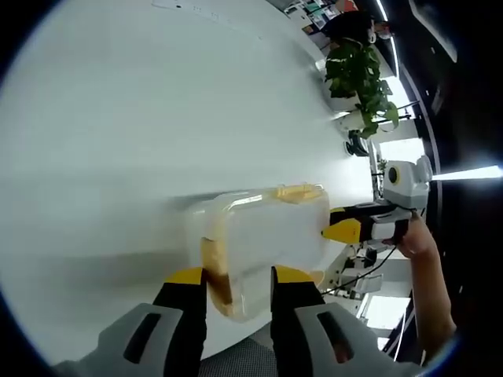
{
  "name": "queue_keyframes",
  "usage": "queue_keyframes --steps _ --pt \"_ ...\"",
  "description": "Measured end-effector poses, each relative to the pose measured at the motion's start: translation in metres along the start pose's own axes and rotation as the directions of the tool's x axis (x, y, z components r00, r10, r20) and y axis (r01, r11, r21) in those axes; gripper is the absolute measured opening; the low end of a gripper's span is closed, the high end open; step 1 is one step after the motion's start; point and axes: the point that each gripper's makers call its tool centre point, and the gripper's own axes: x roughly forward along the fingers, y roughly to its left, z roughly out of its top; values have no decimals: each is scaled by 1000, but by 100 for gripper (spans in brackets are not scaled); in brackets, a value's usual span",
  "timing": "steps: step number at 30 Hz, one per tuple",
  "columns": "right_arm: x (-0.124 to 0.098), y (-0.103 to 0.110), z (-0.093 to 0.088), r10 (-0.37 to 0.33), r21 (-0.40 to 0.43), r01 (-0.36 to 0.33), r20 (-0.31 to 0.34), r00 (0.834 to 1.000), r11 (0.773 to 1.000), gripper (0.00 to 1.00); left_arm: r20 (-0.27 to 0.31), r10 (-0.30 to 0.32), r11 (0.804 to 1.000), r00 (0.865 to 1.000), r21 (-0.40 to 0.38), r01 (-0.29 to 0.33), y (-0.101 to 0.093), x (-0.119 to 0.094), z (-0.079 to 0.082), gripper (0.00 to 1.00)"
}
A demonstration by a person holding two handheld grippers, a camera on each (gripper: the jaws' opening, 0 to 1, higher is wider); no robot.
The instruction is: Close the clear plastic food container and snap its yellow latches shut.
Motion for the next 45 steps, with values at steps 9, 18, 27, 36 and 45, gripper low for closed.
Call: queue_keyframes --steps 9,18,27,36,45 --pt "-1 1 -3 12 3 -12 4 1000 1000 24 0 -4 1000 1000 14 4 2 -1 6 30" --pt "6 6 -6 36 -125 -33 19 999 992 32 -20 2 999 1000 46 -2 2 -1 0 35" --pt "6 4 -10 40 -77 -37 32 999 996 38 -26 14 996 1000 89 -12 -2 5 -8 42" --pt "1 3 -7 21 -144 -12 60 998 989 35 2 2 994 1000 109 -2 -6 0 -5 44" --pt "-14 -1 1 -3 -240 26 95 995 970 34 19 79 966 997 244 -81 7 -11 1 47"
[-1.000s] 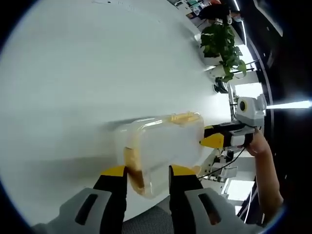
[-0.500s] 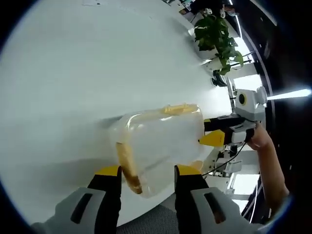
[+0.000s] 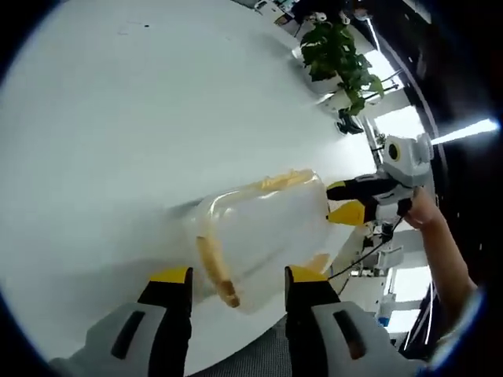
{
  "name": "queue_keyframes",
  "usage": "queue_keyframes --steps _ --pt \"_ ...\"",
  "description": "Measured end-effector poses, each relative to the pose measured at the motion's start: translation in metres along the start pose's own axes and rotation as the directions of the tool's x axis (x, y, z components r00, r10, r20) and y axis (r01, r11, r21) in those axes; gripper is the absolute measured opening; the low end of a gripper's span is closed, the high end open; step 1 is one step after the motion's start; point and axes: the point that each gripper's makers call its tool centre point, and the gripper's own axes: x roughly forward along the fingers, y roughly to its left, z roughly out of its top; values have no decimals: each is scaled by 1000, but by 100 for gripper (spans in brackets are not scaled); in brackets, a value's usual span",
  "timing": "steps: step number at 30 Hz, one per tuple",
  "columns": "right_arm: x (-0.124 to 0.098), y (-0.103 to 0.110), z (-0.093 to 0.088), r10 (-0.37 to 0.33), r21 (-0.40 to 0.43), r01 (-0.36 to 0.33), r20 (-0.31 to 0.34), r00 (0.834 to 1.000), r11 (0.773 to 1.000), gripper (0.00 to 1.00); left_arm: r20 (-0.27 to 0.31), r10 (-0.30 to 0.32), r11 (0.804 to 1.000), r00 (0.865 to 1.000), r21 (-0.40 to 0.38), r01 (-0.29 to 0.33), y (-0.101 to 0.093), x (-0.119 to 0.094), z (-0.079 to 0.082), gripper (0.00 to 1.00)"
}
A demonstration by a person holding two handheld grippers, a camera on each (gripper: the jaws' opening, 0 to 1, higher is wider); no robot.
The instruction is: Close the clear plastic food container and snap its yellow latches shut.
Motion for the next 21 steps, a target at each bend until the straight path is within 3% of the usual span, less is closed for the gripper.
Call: queue_keyframes --steps 12,14,16,21 --pt "-11 3 21 -44 -165 48 29 999 985 34 44 44 987 998 155 -51 0 -9 13 52" --pt "-11 6 23 -46 -228 51 26 999 972 32 41 48 983 998 175 -54 -2 -12 14 52" --pt "-12 10 25 -51 -326 55 21 998 944 29 45 60 973 997 222 -69 -2 -13 17 52" --pt "-12 19 27 -57 -372 54 2 998 927 30 41 81 944 996 316 -90 -5 -15 22 52"
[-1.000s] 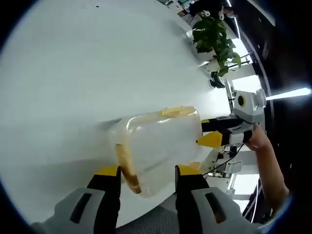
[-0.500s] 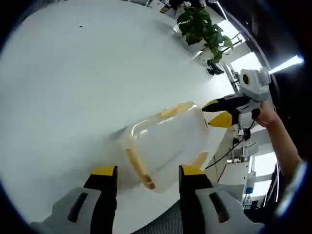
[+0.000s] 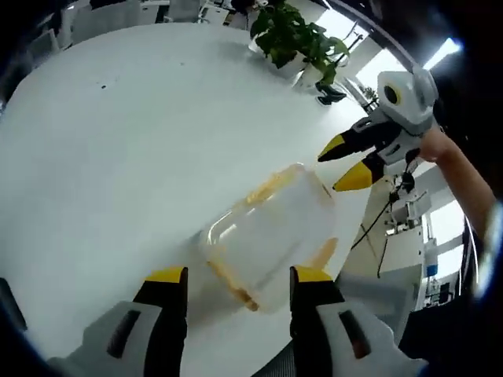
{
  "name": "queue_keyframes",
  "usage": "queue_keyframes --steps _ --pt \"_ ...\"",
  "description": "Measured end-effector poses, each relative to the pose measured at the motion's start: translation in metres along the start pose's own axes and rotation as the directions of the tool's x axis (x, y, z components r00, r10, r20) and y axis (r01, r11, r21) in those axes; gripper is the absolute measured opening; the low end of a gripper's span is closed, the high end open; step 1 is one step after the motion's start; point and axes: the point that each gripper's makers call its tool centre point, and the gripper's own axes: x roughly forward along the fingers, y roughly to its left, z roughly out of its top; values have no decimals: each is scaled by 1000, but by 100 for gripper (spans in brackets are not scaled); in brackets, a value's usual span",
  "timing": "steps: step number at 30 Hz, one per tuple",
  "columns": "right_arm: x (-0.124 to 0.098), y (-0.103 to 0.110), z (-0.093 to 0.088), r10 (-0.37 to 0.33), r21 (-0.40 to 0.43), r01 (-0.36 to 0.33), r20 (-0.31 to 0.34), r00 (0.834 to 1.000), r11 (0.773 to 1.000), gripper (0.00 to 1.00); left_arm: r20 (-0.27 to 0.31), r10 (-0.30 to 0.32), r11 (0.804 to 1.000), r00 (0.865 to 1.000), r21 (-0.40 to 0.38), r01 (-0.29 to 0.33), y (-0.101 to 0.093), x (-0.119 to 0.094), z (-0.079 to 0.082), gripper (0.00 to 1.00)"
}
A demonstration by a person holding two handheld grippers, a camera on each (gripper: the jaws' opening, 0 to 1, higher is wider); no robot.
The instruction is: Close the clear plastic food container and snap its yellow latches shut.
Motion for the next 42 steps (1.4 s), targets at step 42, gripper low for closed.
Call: queue_keyframes --steps 42 --pt "22 35 10 51 -283 -72 -83 995 956 19 -91 27 835 995 550 27 -45 15 10 35"
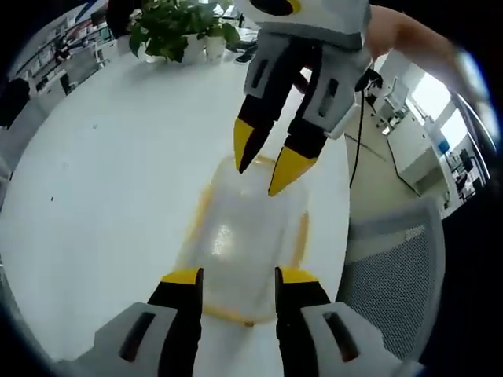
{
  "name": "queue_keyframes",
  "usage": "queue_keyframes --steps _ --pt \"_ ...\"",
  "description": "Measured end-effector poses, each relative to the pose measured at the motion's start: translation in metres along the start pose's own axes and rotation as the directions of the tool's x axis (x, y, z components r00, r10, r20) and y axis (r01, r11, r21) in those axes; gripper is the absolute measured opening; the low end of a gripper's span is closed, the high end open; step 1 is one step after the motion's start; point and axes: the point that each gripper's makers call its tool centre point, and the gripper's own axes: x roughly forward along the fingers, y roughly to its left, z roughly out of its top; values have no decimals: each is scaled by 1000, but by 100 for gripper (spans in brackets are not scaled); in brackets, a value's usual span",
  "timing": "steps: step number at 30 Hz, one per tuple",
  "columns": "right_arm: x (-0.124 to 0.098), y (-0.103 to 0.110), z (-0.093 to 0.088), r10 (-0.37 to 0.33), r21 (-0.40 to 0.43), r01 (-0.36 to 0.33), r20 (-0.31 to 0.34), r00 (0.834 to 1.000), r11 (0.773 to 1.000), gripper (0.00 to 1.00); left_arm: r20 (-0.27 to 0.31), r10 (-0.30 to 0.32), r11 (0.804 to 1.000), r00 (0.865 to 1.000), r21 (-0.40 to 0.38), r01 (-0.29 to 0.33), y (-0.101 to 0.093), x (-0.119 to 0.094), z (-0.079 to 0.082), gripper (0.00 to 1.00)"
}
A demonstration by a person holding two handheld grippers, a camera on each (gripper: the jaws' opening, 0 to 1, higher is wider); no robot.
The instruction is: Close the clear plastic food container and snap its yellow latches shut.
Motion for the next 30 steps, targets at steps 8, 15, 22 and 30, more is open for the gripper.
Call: queue_keyframes --steps 8,15,22,30 --pt "7 4 0 5 -56 -6 -25 1000 998 20 -10 -8 1000 1000 23 8 -3 5 1 33" --pt "11 13 6 27 -109 -28 -12 1000 994 21 -16 -9 998 1000 67 10 -6 9 5 32" --pt "19 13 5 20 -153 -23 -24 1000 988 21 -11 7 995 1000 104 -5 -9 15 10 29" --pt "22 9 3 7 -166 -11 -28 1000 986 21 -13 -12 990 1000 142 14 -21 16 16 28"
